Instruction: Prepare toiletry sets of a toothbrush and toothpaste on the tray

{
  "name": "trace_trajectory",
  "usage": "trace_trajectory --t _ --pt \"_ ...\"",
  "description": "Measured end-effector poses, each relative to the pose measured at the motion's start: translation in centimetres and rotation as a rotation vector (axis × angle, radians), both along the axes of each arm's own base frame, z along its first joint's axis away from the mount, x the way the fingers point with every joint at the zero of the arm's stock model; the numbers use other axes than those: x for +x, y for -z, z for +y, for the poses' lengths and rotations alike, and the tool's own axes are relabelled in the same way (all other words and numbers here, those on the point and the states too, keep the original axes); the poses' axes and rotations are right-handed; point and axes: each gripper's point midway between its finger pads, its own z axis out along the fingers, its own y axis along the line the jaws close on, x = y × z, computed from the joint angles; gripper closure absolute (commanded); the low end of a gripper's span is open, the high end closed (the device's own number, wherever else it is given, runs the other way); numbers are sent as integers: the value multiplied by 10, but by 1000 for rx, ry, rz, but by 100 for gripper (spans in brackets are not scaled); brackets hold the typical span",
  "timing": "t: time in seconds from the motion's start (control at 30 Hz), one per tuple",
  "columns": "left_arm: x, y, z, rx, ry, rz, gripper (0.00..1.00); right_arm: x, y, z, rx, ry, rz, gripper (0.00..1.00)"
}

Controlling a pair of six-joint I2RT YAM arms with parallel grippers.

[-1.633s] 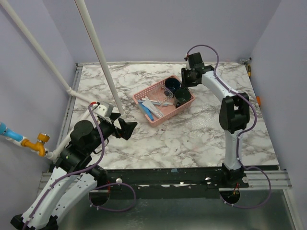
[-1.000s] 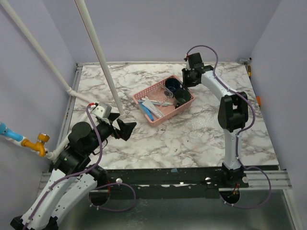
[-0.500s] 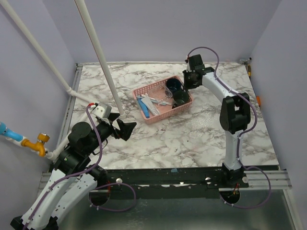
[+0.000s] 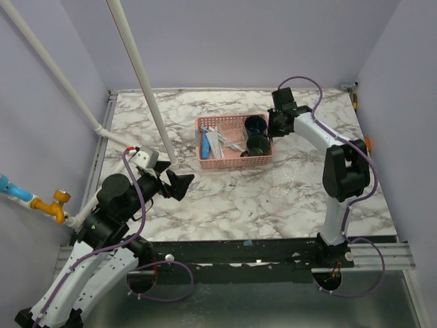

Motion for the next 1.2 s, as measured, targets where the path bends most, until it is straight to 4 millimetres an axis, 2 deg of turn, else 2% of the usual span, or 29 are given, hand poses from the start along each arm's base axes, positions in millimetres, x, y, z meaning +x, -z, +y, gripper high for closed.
trace_trajectory --t 0.2,0.37,0.47,0.53,0.7,0.83,1.07,1.2 --pt "0 1 0 2 0 3 1 1 -1 -1 -22 20 6 100" --pt "1 1 0 2 0 3 1 11 -3 -2 -48 29 15 98" --pt "1 1 0 2 0 3 1 13 -3 -2 -52 30 17 87" --pt "0 1 0 2 0 4 1 12 -3 -2 -52 31 18 75" --pt "0 1 0 2 1 3 1 10 -5 -5 -46 44 13 62" --pt "0 1 -1 2 1 3 1 4 -16 -9 -42 60 -4 56" --pt "0 1 -1 2 4 4 1 -6 -58 -26 -72 112 -98 53" --pt "0 2 -1 3 5 6 1 -15 -65 -41 -108 150 -119 52"
